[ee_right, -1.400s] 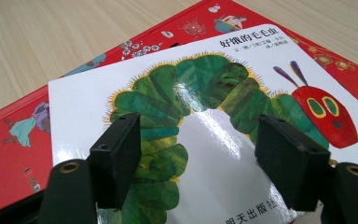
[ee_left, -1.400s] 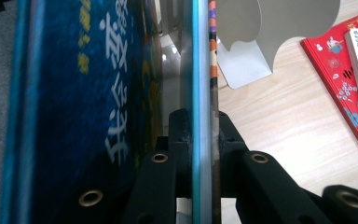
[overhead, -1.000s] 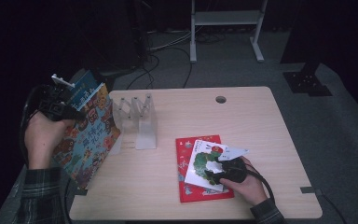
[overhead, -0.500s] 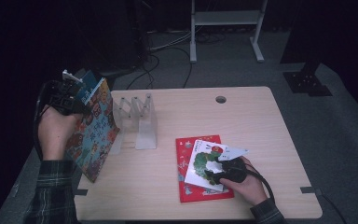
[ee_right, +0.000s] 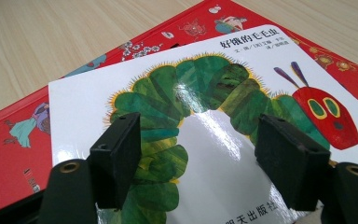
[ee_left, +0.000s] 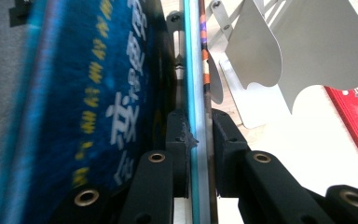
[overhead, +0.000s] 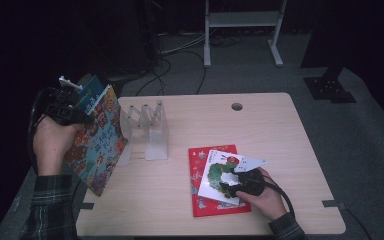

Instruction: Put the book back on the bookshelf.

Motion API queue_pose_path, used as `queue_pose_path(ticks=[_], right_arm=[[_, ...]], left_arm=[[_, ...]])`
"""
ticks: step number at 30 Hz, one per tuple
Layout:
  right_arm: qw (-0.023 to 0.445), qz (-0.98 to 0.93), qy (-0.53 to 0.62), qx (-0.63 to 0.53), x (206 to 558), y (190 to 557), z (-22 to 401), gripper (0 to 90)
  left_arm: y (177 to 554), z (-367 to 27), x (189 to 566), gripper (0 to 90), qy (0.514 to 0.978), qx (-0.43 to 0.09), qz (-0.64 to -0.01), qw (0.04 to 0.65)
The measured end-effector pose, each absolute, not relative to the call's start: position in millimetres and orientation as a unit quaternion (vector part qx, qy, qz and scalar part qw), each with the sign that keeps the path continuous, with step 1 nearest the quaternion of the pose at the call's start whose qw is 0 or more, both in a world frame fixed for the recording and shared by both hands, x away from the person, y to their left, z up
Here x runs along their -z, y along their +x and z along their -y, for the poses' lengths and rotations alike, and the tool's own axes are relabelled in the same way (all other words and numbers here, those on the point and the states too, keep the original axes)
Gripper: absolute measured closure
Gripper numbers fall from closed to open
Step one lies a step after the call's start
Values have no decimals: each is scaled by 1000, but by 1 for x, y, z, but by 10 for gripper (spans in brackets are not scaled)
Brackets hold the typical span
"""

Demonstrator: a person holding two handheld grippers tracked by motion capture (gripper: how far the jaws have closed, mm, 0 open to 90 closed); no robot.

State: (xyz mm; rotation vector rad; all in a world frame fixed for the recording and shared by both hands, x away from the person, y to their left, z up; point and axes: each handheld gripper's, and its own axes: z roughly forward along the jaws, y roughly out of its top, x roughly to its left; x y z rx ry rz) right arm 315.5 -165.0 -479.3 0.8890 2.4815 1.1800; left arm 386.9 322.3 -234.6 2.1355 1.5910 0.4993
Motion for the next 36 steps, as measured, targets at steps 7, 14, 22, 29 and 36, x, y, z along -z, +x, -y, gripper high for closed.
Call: queue_pose_path(ticks=[7, 14, 22, 29, 36], right_arm=[[126, -852, 306, -405, 479, 315, 165, 305], [126, -852, 306, -405, 479, 315, 165, 305], [125, -852, 306, -405, 479, 316, 165, 304], [126, -852, 306, -405, 479, 316, 165, 305], [126, -853, 305, -403, 479, 315, 165, 305]], left_arm=[[378, -323, 216, 791, 770, -194, -564, 227], [372, -315, 208, 857, 786, -184, -544, 230], [373, -303, 220, 879, 803, -161, -518, 247], [373, -291, 232, 883, 819, -141, -495, 253], [376, -278, 252, 878, 831, -122, -476, 258]])
